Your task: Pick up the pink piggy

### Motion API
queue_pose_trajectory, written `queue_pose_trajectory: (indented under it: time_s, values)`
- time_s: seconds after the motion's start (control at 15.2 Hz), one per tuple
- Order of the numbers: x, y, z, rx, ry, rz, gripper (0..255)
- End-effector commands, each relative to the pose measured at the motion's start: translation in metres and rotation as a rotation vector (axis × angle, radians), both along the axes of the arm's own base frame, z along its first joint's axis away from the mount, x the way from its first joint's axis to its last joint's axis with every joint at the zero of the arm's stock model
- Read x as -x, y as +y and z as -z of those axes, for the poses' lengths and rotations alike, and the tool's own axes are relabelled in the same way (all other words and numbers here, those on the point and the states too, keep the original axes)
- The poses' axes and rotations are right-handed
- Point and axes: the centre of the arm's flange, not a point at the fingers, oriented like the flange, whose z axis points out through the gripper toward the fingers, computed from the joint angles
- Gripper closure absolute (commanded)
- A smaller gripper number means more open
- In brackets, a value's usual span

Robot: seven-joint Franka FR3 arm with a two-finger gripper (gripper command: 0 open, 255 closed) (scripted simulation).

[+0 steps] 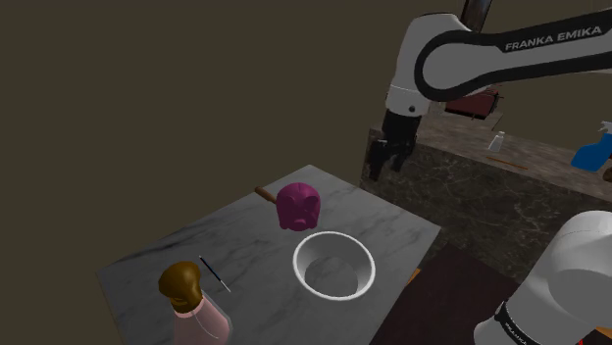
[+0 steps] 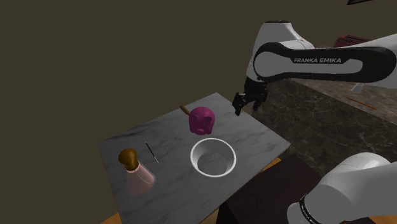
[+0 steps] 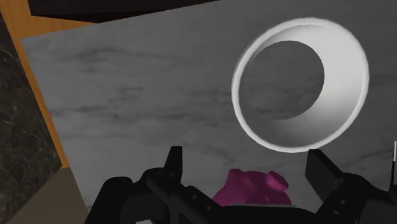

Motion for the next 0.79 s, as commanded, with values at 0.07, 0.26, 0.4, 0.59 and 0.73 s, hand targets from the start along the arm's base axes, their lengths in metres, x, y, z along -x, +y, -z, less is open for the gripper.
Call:
queue_pose_trajectory:
  time_s: [0.07, 0.26, 0.4, 0.59, 0.73]
  values:
    - [-0.023, 0.021, 0.03, 0.009, 0.001, 0.04, 0]
    - [-0.045, 0.041, 0.057, 0.019, 0.004, 0.079, 0]
    - [-0.061, 0.054, 0.075, 0.026, 0.006, 0.104, 0]
    - [-0.084, 0.072, 0.103, 0.035, 0.009, 0.142, 0]
    - [-0.1, 0.084, 0.121, 0.042, 0.011, 0.168, 0]
